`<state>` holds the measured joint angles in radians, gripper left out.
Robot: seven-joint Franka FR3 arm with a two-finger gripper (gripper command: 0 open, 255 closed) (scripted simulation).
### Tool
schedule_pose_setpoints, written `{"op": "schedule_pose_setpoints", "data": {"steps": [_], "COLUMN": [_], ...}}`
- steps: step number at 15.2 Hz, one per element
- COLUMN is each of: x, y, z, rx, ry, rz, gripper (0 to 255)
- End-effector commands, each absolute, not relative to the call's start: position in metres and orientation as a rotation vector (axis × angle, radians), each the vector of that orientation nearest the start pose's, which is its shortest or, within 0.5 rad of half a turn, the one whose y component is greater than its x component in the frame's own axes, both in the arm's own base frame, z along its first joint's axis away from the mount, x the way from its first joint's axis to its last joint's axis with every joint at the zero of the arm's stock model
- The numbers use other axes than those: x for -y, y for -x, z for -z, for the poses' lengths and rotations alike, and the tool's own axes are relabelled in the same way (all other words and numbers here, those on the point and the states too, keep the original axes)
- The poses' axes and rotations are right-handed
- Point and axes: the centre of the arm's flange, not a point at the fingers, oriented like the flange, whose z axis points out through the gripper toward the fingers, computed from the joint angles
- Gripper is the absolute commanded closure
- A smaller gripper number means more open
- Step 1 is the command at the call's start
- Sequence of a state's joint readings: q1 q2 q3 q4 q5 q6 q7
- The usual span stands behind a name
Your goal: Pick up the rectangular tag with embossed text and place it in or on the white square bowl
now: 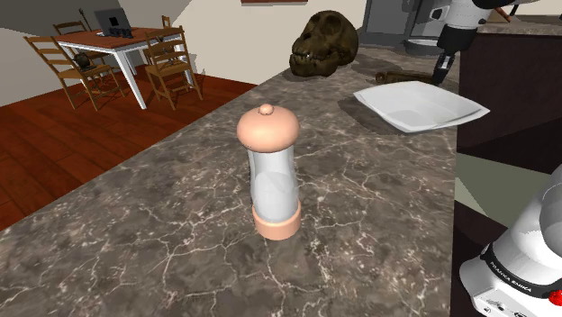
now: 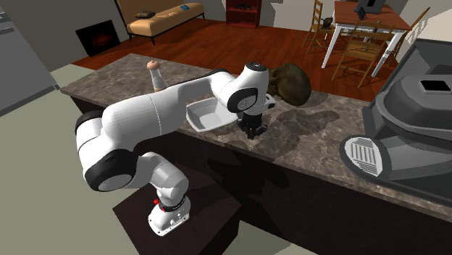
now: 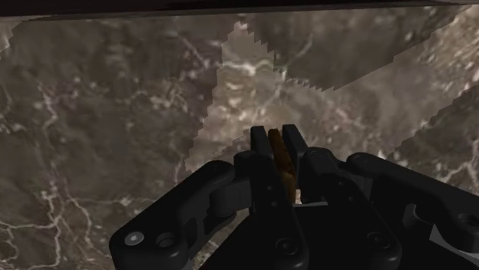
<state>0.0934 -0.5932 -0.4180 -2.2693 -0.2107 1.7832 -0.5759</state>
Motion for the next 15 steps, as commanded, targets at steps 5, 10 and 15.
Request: {"op": "schedule_pose_setpoints", "data": {"steps": [5, 10, 15], "x": [0.17, 0.17, 0.17], "y": [-0.36, -0.36, -0.36], "z": [-0.572, -0.599, -0.625], "rx": [0.542, 0.542, 0.542], "ry": [3.101, 3.101, 3.101], "rz": [0.114, 0.114, 0.114], "gripper": [255, 255, 255]}}
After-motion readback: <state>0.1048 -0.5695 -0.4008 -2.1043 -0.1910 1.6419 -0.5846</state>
